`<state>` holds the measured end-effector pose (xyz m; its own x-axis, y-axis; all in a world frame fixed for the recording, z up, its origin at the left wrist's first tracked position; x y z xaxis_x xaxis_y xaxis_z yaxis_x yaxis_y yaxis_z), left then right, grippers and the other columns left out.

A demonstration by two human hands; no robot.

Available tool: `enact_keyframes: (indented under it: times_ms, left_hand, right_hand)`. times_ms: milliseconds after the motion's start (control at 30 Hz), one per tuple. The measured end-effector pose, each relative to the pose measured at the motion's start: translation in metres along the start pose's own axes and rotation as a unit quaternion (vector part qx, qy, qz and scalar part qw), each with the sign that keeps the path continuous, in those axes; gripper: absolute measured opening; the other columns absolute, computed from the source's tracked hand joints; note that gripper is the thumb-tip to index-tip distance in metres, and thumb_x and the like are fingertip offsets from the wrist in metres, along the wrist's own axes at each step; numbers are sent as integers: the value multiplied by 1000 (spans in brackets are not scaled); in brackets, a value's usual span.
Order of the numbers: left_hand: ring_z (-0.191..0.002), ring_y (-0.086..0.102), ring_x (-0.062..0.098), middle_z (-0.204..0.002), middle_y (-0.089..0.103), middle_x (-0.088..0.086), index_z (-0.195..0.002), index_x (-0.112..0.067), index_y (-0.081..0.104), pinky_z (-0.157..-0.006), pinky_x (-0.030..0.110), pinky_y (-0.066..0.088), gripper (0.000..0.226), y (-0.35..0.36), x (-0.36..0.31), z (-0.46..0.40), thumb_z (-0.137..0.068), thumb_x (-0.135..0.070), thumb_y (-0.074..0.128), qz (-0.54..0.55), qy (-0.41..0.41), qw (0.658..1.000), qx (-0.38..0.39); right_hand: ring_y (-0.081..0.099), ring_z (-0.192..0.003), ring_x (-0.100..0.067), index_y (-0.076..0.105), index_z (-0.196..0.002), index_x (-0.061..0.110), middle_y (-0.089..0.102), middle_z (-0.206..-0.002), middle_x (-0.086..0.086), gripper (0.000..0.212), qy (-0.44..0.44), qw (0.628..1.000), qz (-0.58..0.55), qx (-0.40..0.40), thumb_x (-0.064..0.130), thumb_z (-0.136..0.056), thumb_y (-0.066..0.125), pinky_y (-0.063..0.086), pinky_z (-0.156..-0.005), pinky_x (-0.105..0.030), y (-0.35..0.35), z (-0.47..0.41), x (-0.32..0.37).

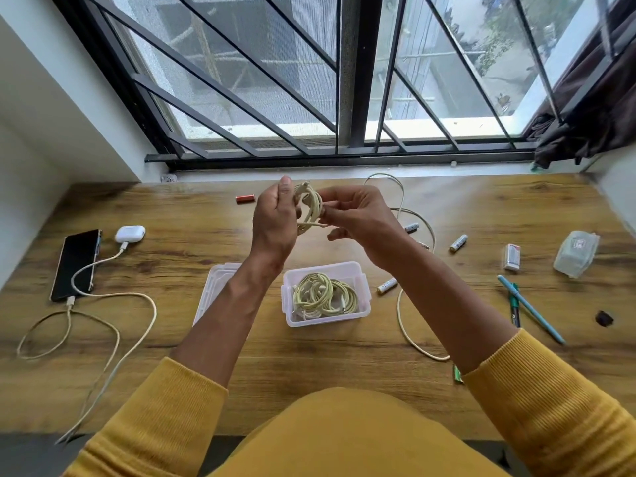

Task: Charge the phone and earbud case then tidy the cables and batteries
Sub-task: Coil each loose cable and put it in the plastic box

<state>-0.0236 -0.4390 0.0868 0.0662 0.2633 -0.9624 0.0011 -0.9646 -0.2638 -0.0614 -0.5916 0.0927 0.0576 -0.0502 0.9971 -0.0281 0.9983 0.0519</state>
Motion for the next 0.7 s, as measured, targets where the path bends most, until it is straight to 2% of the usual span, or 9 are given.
enact_keyframes:
  times_ms: [133,200,300,433,500,567,600,667,700]
  left_hand:
    - [-52,42,12,-63,52,-4,-74,-23,55,-53,33,34,49,3,3,-2,-115,-39,33,-7,-11,1000,8]
    - [-51,40,12,-63,50,-4,-72,-23,54,-51,32,33,50,4,4,-2,-115,-38,33,-19,-23,999,14]
    - [-47,38,9,-62,48,-4,-76,-20,57,-46,25,30,47,7,8,-1,-115,-35,34,-7,-72,997,34]
    - [-51,31,12,-59,41,-1,-76,-20,56,-49,23,22,43,13,14,3,-113,-31,38,87,-183,974,100]
    - [-54,29,14,-60,38,1,-76,-19,55,-50,23,21,42,17,14,6,-112,-32,39,95,-193,969,122]
    - [-54,34,14,-58,43,-2,-75,-20,57,-49,23,26,44,16,12,4,-112,-33,39,39,-167,981,94]
    - [-55,42,16,-60,52,-3,-77,-19,62,-50,26,33,46,14,10,3,-113,-34,38,-10,-144,987,69]
    - [-74,63,26,-82,72,6,-93,-15,73,-65,37,45,50,9,6,-1,-114,-38,34,-124,-88,988,24]
    - [-87,67,32,-95,75,11,-101,-12,74,-72,38,43,51,7,3,-1,-115,-39,32,-179,-64,982,4]
  right_hand:
    - [71,-77,-27,68,-120,-8,72,-86,-20,29,3,995,-101,-26,-8,-91,72,60,-68,-33,0,0,-4]
    - [73,-74,-28,64,-120,-6,74,-79,-13,34,12,990,-134,-43,-9,-87,75,61,-69,-36,-1,0,-9]
    - [73,-72,-27,64,-112,-2,74,-76,-9,29,13,991,-131,-36,-11,-86,74,61,-68,-35,-2,0,-14]
    - [71,-73,-26,62,-109,0,74,-79,-11,27,-21,991,-128,-14,-12,-87,73,60,-69,-33,-1,1,-10]
    - [72,-74,-27,59,-112,1,73,-81,-14,30,-25,988,-149,-12,-12,-87,72,60,-72,-35,-2,2,-10]
    - [73,-78,-29,56,-118,2,72,-87,-18,35,-13,983,-181,-4,-12,-89,71,61,-75,-37,-1,3,-12]
    - [73,-81,-30,56,-122,1,72,-90,-20,36,-4,980,-200,3,-13,-91,67,62,-77,-37,1,4,-13]
    - [73,-85,-30,56,-127,0,71,-98,-25,33,24,972,-235,11,-15,-97,54,63,-80,-37,1,5,-15]
    - [72,-88,-30,57,-127,0,70,-103,-27,33,39,969,-243,12,-14,-99,49,63,-81,-36,1,5,-14]
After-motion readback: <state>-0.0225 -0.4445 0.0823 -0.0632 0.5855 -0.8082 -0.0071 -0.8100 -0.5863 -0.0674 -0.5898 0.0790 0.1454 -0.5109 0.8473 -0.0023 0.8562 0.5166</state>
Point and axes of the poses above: each hand's wrist, its own z-axis away from the middle knuckle, its own y-axis out of the palm, x = y × z, the point moved 4 cm from there along -z, towards the middle knuckle
